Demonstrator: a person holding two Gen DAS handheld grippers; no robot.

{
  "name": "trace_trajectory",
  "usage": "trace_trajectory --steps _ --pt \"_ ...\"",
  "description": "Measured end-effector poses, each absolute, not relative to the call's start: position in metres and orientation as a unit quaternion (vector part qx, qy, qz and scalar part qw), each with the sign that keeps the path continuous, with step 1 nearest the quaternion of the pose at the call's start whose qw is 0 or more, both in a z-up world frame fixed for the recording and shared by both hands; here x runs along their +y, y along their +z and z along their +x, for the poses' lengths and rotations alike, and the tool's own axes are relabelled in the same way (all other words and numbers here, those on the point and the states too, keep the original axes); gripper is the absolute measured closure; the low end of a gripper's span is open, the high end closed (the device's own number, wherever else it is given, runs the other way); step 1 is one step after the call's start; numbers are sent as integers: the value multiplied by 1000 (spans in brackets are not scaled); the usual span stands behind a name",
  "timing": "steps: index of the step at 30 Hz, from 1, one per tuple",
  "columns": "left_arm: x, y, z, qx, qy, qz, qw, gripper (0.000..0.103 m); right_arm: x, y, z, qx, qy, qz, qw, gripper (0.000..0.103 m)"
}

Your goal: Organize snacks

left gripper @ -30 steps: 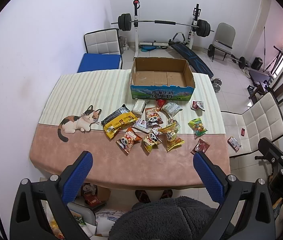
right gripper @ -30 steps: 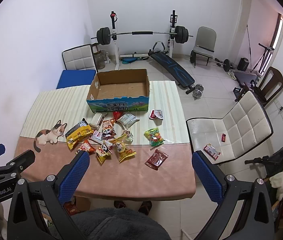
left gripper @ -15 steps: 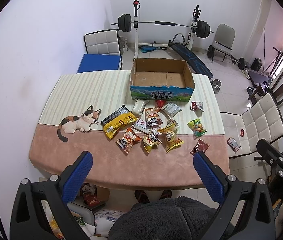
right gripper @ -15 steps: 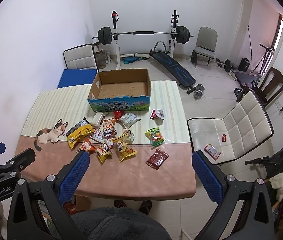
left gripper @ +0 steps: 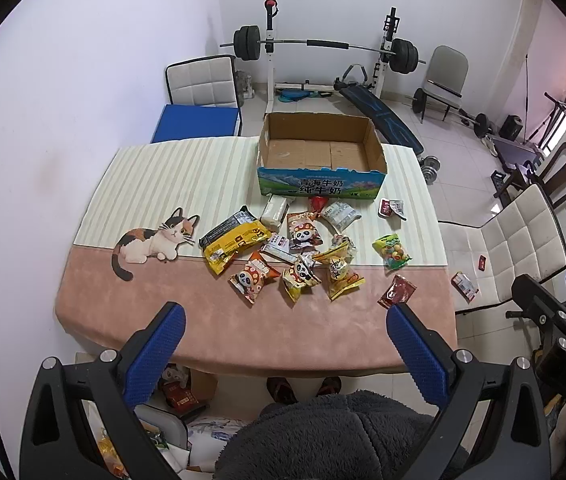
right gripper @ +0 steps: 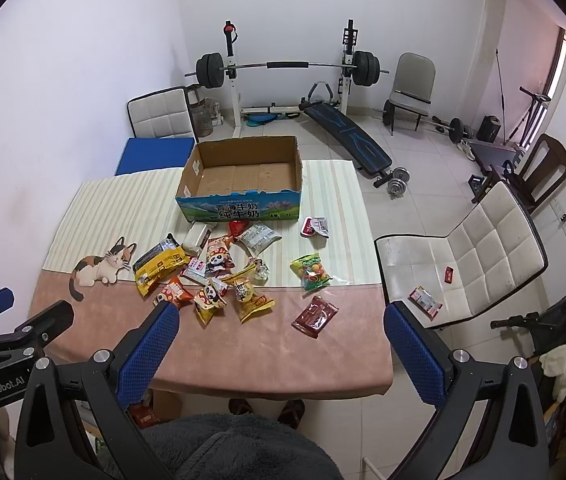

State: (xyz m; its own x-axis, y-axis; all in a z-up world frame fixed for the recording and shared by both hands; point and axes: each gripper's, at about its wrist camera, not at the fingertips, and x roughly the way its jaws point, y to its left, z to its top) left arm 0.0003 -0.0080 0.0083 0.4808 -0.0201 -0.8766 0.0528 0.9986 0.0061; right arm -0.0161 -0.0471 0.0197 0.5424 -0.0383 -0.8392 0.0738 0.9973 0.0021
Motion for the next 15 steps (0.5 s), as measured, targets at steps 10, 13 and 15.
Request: trace_trajectory --steps 10,13,15 --pt "-8 6 -1 506 -25 13 862 0 -53 21 -17 473 -33 17 880 0" --pt "-9 8 -1 505 -25 11 863 0 -53 23 -16 473 -32 16 881 0" --pt "-9 9 -2 504 -26 12 863 0 -53 24 -16 473 -32 16 880 0"
